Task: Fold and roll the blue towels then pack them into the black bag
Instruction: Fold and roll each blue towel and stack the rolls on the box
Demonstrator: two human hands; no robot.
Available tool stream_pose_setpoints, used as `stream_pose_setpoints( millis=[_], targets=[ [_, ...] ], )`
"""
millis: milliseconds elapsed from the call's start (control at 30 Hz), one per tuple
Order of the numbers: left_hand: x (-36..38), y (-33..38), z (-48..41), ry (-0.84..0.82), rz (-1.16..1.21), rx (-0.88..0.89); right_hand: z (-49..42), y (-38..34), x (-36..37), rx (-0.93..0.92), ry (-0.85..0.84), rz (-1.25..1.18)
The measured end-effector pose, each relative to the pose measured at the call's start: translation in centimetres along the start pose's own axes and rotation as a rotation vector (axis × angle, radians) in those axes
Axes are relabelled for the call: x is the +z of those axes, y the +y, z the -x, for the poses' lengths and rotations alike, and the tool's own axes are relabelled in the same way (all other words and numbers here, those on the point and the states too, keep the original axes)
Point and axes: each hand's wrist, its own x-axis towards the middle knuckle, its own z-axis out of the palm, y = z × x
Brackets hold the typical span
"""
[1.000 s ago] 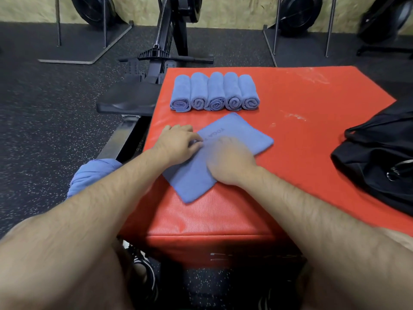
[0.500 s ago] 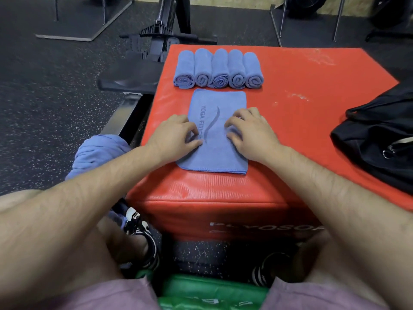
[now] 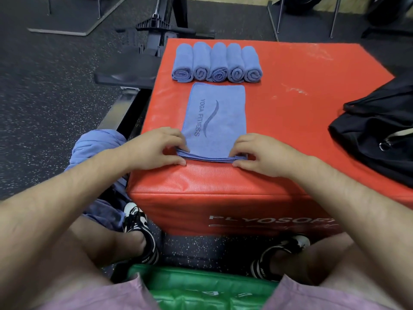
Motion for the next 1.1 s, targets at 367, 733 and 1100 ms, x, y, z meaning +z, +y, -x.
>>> stream_pose_setpoints(
  millis=[367,733,1100],
  targets=[
    [-0.4,1.2,-0.6,0.086,0.048,-0.112,0.1,-0.9,-0.5,0.106,0.079,0.033],
    [0.8,0.8,-1.5,0.224,0.115,-0.143,-0.3,0.6,0.5,0.08,0.214,0.021],
    [0.5,1.5,-1.2,0.16,-0.224,0.175,0.5,0.8,-0.5,-0.05,0.115,0.152]
  ],
)
